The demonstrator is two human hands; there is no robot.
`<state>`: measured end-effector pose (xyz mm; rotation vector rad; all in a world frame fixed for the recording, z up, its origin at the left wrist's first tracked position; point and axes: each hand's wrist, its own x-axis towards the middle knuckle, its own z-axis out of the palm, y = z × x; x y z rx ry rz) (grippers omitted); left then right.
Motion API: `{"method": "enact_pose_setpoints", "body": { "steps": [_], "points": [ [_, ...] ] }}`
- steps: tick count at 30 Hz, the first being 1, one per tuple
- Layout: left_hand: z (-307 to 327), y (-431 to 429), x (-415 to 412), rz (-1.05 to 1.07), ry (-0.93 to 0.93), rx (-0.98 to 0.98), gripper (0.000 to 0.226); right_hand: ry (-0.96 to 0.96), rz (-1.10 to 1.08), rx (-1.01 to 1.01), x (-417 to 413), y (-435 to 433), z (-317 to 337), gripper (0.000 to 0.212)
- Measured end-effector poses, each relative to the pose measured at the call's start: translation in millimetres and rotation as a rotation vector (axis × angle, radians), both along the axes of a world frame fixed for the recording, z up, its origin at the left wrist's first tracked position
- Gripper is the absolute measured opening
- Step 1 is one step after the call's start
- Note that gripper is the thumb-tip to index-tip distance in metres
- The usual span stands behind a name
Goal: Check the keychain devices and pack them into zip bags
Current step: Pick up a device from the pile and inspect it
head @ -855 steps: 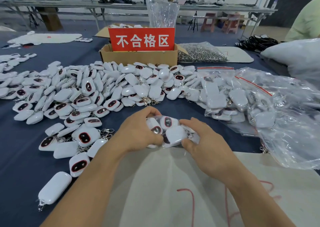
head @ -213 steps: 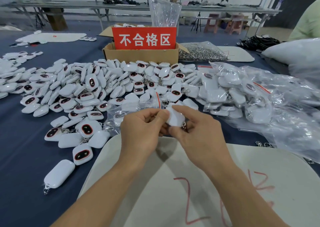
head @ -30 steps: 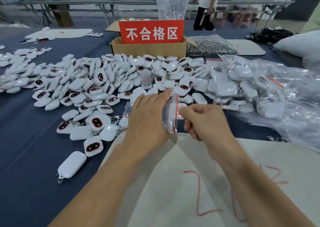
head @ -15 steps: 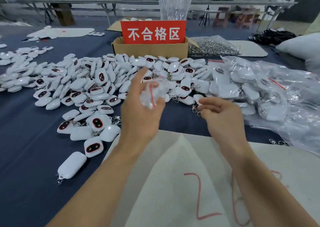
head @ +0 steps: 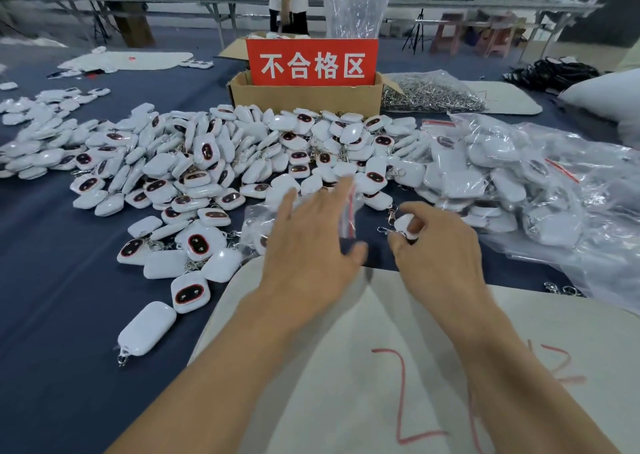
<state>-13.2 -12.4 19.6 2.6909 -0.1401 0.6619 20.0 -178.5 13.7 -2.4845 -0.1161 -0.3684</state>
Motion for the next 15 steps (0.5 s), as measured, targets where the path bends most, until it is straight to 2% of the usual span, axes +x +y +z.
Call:
{"method": "enact_pose_setpoints", "body": {
  "steps": [2,3,5,7,10,12,15],
  "points": [
    [-10,-5,1,-0.055,0.139,0.051,0.084,0.086,0.082,-0.109,2,1,0,0.059],
    [-14,-6,1,-0.082,0.206,0.046,0.089,0.144,0.115,-0.182,2,1,-1,0.063],
    [-21,-6,1,-0.134,0.306,0.044,0.093,0.196,0.124,-0.249,3,2,-3,0.058],
    [-25,-6,0,-0.147,0.334,0.078,0.092,0.172,0.081,-0.195,0,2,-1,0.047],
    [-23,-6,-2,-0.147,0.328,0.061,0.092,0.147,0.013,-0.144,-5,0,5,0.035],
    [-19,-8,-4,-0.165,0.260,-0.016,0.089,0.161,-0.027,-0.165,-9,-2,7,0.038],
    [-8,-9,-7,-0.196,0.087,-0.200,0.062,0.182,-0.123,-0.237,-18,-6,8,0.049]
  ]
}}
